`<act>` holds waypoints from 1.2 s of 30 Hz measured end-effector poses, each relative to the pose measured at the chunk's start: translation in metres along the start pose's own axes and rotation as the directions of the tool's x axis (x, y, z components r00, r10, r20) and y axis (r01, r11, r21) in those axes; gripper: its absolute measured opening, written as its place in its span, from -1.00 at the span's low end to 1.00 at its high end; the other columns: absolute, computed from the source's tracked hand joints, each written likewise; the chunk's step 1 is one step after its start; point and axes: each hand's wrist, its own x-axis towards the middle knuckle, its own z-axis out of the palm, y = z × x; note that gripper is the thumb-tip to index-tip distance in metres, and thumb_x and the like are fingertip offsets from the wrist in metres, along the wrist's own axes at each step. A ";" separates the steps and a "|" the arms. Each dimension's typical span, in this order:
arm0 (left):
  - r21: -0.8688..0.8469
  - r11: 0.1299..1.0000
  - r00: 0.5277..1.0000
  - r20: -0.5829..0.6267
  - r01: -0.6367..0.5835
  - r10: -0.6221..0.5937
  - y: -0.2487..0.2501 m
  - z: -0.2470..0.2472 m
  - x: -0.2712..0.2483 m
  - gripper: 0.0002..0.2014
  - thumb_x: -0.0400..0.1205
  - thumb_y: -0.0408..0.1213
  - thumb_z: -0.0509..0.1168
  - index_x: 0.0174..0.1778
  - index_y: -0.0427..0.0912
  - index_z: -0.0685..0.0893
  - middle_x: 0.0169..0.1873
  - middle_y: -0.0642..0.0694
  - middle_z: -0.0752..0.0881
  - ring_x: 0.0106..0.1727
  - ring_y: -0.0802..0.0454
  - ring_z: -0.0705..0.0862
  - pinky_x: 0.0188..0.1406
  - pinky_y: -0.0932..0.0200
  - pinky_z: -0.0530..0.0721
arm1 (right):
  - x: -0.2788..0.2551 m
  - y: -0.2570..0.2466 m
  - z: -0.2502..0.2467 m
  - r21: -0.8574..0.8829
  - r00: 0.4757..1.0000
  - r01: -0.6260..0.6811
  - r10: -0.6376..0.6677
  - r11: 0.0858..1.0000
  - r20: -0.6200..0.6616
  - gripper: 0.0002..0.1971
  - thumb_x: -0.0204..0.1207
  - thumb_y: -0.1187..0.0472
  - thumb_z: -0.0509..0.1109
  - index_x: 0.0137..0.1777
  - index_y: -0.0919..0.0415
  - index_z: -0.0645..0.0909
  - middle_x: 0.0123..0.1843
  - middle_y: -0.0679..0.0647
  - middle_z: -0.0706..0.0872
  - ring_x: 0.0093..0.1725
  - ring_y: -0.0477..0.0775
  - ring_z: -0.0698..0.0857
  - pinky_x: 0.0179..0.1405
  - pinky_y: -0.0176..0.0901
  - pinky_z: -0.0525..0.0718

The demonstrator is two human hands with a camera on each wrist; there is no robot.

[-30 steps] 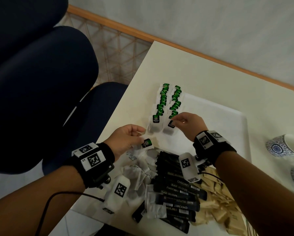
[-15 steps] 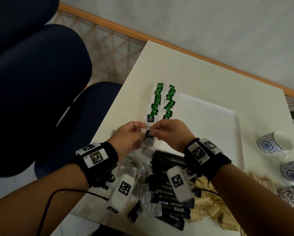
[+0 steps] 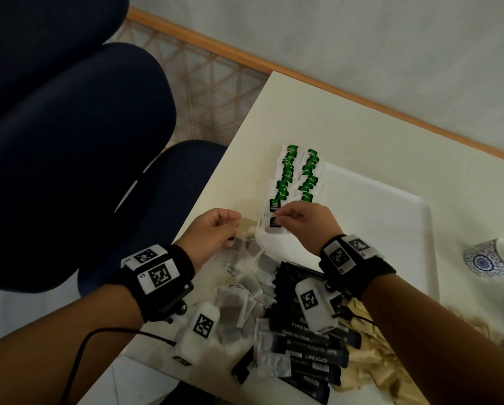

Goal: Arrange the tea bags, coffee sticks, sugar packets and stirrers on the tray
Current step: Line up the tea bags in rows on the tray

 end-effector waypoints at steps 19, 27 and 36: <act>0.738 0.578 0.911 0.412 -0.348 0.023 -0.013 -0.010 -0.023 -0.68 0.43 -0.09 0.52 0.03 0.11 0.58 -0.03 0.20 0.47 -0.15 0.40 0.51 -0.25 0.55 0.42 | -0.045 -0.003 -0.001 -0.190 0.960 0.202 -0.155 0.961 0.235 -0.87 0.52 0.08 0.39 0.03 -0.07 0.71 -0.07 -0.10 0.66 -0.12 -0.09 0.63 -0.02 -0.08 0.66; 0.854 0.176 0.858 0.508 -0.490 -0.076 -0.042 -0.006 -0.054 -0.14 0.19 0.33 0.46 0.37 0.24 0.26 0.22 0.23 0.29 0.13 0.19 0.46 -0.06 0.17 0.64 | -0.110 0.015 0.031 -0.407 0.775 0.575 -0.313 0.710 0.549 -0.46 0.18 -0.34 0.46 0.14 -0.15 0.60 -0.02 -0.11 0.60 -0.07 0.01 0.62 -0.22 -0.13 0.66; 0.863 0.261 0.893 0.451 -0.433 -0.010 -0.057 0.006 -0.060 -0.38 0.41 0.20 0.40 0.33 0.13 0.36 0.22 0.13 0.35 0.14 0.11 0.49 -0.09 0.16 0.58 | -0.118 0.017 0.056 -0.502 0.814 0.573 -0.378 0.647 0.442 -0.51 -0.10 -0.27 0.57 -0.18 -0.10 0.64 -0.17 -0.10 0.59 -0.23 -0.02 0.61 -0.40 -0.24 0.50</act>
